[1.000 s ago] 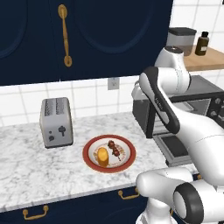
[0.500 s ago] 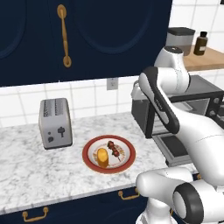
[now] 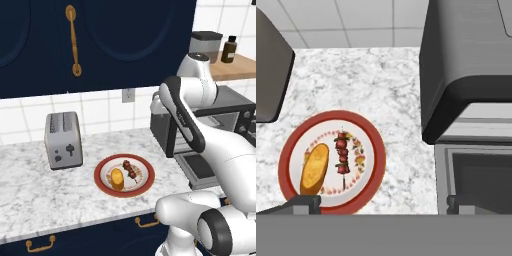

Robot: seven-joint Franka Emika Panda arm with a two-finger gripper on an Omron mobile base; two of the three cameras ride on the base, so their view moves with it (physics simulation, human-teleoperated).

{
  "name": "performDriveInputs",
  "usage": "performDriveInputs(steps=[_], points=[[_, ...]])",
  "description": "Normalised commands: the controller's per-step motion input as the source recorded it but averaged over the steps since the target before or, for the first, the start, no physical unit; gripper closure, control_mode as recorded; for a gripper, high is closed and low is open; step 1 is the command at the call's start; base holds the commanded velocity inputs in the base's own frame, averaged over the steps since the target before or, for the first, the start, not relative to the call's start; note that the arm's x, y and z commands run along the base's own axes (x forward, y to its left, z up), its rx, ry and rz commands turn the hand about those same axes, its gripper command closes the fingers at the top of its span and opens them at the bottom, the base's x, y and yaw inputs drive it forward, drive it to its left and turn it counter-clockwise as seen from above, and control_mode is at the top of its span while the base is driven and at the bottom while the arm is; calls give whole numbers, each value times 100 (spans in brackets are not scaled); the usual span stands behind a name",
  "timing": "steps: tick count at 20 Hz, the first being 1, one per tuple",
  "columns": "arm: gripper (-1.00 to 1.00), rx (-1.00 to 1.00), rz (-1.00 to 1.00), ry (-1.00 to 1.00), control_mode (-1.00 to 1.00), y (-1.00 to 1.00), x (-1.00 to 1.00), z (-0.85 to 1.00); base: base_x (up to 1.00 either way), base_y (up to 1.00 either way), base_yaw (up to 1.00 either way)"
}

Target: Pick up the kebab skewer and baguette bread, and place them inside the toaster oven. Close the toaster oven door and start by setting the timer.

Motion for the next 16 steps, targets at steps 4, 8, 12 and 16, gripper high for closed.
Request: performDriveInputs(steps=[4, 8, 12, 16], points=[[-100, 0, 0, -4, -100, -26, -20, -1, -2, -3, 0], [-100, 3, 0, -9, -100, -93, -57, -11, 0, 0, 0], [-100, 7, 2, -14, -100, -81, -6, -6, 0, 0, 0], [-100, 7, 5, -14, -100, -62, 30, -9, 0, 0, 0]])
